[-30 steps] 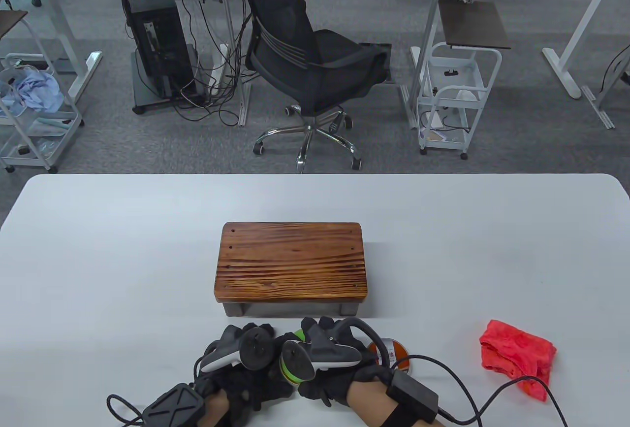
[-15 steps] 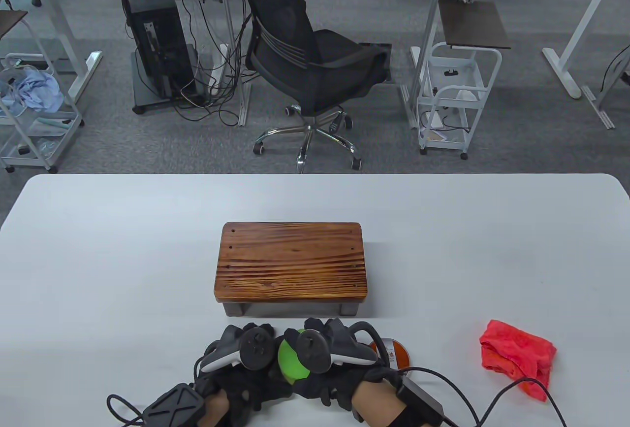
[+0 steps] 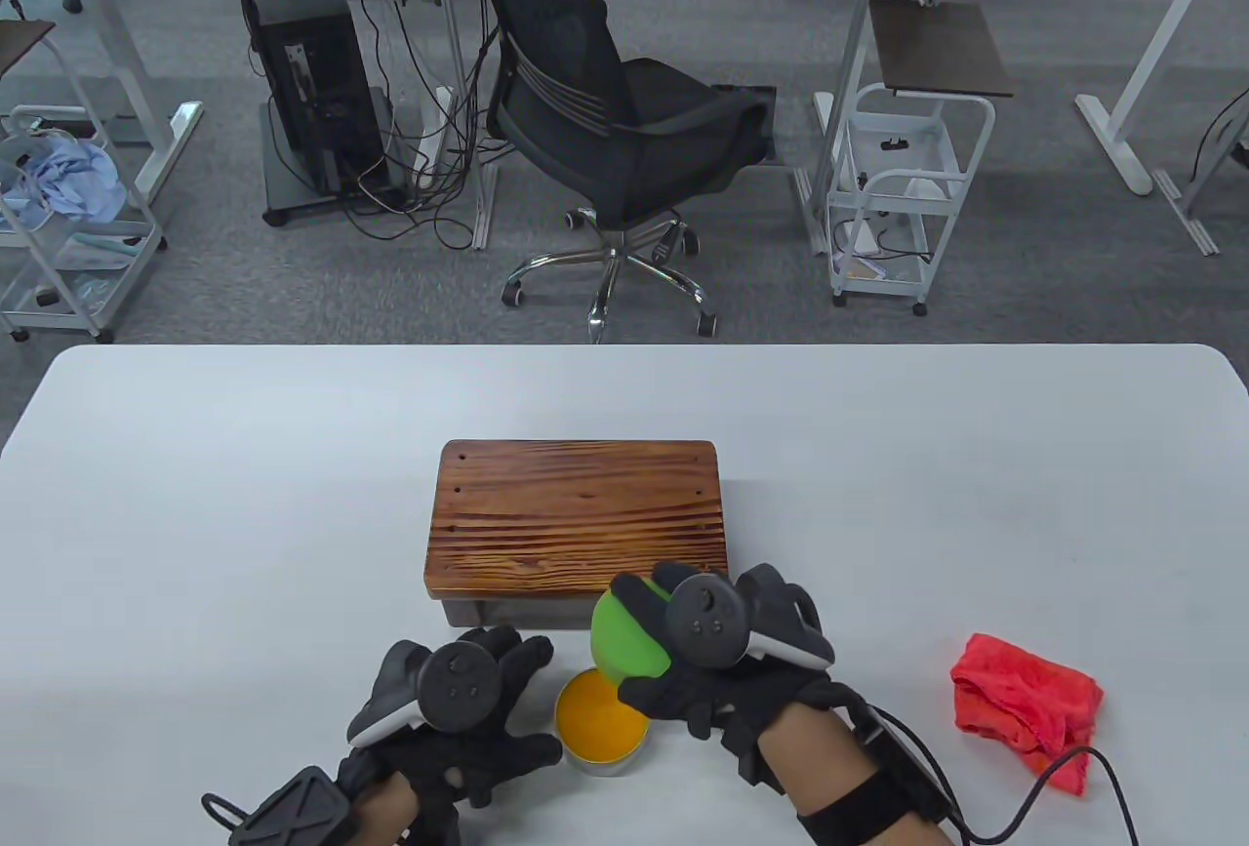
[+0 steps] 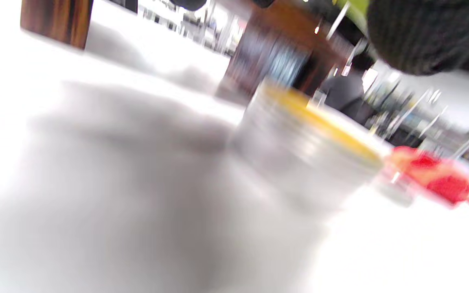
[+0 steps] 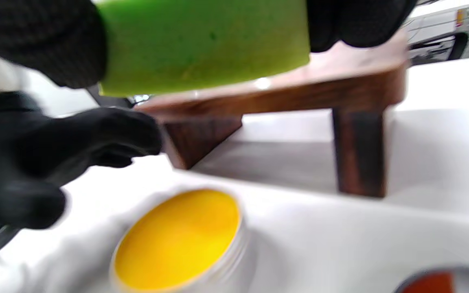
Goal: Dip and apply wood wax on stool
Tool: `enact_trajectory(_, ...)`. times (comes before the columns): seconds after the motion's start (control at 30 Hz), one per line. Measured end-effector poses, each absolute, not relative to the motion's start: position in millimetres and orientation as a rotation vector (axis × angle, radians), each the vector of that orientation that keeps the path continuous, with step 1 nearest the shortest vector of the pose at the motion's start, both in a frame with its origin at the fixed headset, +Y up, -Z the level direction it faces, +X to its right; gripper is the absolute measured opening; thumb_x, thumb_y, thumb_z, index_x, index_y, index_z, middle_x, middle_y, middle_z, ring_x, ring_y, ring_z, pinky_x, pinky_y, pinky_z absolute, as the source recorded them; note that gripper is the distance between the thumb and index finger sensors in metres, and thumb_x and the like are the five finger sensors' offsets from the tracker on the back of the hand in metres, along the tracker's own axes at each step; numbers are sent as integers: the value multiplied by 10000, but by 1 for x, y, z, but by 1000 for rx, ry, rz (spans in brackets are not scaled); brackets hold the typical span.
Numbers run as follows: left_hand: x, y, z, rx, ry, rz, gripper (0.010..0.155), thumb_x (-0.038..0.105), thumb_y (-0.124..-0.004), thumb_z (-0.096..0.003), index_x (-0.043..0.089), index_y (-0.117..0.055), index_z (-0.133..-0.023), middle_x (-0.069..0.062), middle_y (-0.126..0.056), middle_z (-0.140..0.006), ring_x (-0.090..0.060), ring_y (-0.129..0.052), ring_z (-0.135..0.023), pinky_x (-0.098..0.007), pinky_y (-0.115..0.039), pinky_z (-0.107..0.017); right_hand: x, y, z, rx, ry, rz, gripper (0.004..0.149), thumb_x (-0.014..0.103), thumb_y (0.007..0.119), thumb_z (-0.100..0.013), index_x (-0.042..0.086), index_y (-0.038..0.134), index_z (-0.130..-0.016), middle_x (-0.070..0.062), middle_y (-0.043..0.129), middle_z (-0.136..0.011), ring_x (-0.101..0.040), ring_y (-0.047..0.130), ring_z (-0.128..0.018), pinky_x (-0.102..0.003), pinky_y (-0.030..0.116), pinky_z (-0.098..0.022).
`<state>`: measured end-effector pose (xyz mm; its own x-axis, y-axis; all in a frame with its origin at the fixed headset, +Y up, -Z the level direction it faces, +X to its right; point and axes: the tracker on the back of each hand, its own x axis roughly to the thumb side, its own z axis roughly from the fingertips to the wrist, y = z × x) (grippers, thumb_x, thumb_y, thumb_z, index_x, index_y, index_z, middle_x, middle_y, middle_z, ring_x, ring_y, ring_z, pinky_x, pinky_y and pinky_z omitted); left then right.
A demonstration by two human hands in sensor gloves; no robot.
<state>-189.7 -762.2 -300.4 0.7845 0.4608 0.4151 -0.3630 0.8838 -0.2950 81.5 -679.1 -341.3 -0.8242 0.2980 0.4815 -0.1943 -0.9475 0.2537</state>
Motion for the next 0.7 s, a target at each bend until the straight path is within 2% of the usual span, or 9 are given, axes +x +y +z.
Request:
enact_trajectory(0.13,-213,-724,-315,58,-419,483,999,704,-785,-408,230,-313,-1150,-273,-329,-1174,-574,-298,-1016,-783,-383,-672,101,-661,-378,605,233,2828,1010,703,860,-399,269,382,-1176,-228,391,-1161,-471,626,-919,-684,632,-665)
enact_trajectory(0.2,-224,-718,-329,100,-357,490,997,709,-774,-415,235,-296,-1151,-293,-282,-1176,-577,-252,-1015,-794,-355,-668,106,-658,-395,528,231,2894,1010,701,861,-398,269,383,-1175,-226,391,-1161,-473,624,-919,-685,631,-664)
enact_trajectory(0.27,-235,-719,-347,78,-264,514,1009,720,-765,-417,258,-255,-1154,-319,-172,-1175,-588,-142,-1009,-813,-296,-661,108,-658,-411,461,243,2972,1007,695,864,-398,275,380,-1175,-224,388,-1162,-471,617,-924,-686,625,-669)
enact_trajectory(0.4,-251,-740,-383,-12,-115,586,1034,740,-746,-419,264,-200,-1156,-341,-149,-1172,-594,-128,-1010,-821,-287,-655,113,-663,-441,310,291,3051,1003,688,870,-395,281,383,-1171,-218,383,-1163,-470,612,-928,-689,619,-672)
enact_trajectory(0.57,-258,-771,-402,-93,-62,654,1055,758,-734,-415,268,-156,-1148,-320,-164,-1180,-584,-155,-1017,-823,-296,-653,118,-676,-463,202,389,3068,1003,680,876,-395,286,380,-1172,-214,361,-1171,-471,601,-934,-690,610,-678)
enact_trajectory(0.7,-260,-776,-405,-98,-68,705,1057,753,-747,-416,255,-174,-1152,-256,-225,-1204,-575,-193,-1033,-821,-313,-659,118,-683,-474,173,438,3065,993,674,881,-397,299,382,-1170,-210,359,-1172,-472,597,-938,-693,605,-681)
